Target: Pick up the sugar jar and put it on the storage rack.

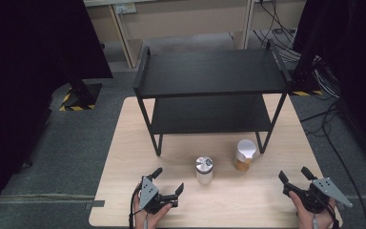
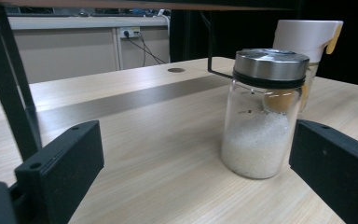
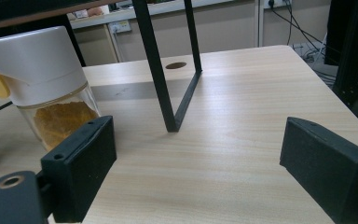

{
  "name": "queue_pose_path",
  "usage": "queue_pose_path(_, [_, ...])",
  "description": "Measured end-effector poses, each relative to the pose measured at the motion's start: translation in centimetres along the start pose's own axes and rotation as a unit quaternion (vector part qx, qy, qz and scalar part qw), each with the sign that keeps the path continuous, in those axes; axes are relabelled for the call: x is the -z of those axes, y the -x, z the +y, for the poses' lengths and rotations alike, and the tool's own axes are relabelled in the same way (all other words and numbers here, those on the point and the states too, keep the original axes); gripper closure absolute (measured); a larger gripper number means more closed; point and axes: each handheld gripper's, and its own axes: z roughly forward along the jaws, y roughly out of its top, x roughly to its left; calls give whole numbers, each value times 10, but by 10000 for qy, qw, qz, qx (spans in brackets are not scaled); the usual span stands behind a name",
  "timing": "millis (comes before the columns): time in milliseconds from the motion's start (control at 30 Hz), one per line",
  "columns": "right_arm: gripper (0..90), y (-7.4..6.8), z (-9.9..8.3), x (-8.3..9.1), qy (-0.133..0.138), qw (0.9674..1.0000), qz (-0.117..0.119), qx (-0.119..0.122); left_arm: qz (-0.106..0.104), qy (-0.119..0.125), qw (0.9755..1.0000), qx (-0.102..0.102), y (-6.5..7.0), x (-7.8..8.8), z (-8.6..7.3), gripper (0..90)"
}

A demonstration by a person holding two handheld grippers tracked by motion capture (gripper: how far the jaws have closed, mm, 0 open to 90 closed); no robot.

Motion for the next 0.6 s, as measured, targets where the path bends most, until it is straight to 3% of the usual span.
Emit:
queue_pose_path(333, [104, -1, 1, 0, -20, 10000, -7, 14, -263, -66, 9996, -95, 4, -12, 4, 35])
queue_pose_path(600, [104, -2, 1, -1, -28, 10000, -21, 59, -592, -154, 9979, -211, 14, -37, 9, 45])
